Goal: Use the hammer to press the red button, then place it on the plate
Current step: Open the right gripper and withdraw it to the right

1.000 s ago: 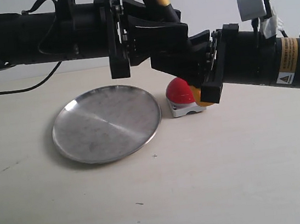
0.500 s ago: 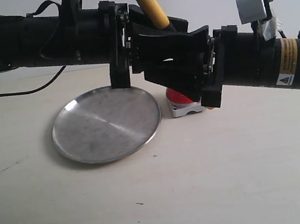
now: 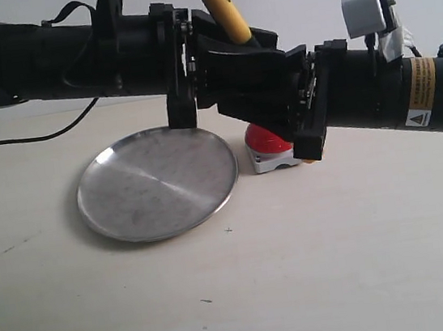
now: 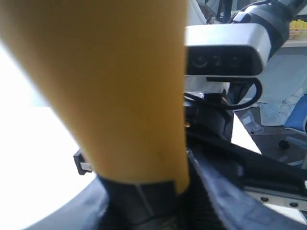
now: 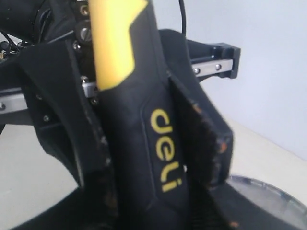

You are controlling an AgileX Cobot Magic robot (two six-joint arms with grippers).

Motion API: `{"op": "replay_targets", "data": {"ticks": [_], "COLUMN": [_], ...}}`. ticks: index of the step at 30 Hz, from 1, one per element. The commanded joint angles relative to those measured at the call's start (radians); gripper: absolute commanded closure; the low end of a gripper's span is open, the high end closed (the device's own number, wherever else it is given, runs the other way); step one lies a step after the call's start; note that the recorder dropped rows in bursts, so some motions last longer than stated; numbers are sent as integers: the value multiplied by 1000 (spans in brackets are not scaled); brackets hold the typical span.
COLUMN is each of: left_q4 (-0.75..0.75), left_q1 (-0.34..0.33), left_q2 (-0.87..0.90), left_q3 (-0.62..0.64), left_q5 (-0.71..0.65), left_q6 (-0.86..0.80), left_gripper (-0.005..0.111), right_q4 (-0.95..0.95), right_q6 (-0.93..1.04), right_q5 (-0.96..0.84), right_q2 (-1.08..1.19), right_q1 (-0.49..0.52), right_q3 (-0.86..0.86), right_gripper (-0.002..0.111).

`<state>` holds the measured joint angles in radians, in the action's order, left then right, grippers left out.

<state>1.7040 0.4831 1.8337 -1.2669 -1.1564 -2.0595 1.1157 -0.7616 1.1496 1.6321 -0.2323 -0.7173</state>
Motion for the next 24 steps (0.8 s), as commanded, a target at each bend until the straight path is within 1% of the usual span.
{"op": "replay_targets", "data": {"ticks": [1, 2, 7, 11, 12, 14, 16, 18, 19, 22, 24], "left_q4": [40, 40, 40, 40, 40, 40, 40, 40, 40, 40, 40], "left_q1": [4, 4, 4, 4, 4, 4, 4, -4, -5, -19, -18], "left_q2": [-7, -7, -7, -7, -7, -7, -7, -7, -7, -7, -7], "left_q3": [-11, -11, -11, -11, -11, -11, -11, -11, -11, -11, -11], "left_q5": [-32, -37, -65, -65, -65, -65, -65, -65, -65, -65, -65], "left_q6": [-3, -3, -4, -4, -4, -6, -13, -30, -32, -35, -35], "left_gripper": [107, 107, 107, 106, 105, 90, 60, 41, 38, 38, 40], "right_q4": [-26, -28, -14, 12, 12, 12, 12, 12, 22, 112, 113], "right_q6": [-20, -39, -78, -115, -114, -128, -135, -165, -196, -319, -327], "right_q5": [6, 6, 72, 72, 72, 72, 72, 72, 72, 72, 72], "right_q2": [-13, -13, -13, -13, -11, -11, -11, -11, -11, -11, -11], "right_q1": [-1, -1, -1, -1, -1, -1, -1, -1, -1, -1, 4], "right_q3": [-9, -9, -9, -9, -9, -9, -9, -11, -19, -79, -84], "right_gripper": [103, 108, 108, 108, 108, 108, 108, 108, 108, 108, 108]}}
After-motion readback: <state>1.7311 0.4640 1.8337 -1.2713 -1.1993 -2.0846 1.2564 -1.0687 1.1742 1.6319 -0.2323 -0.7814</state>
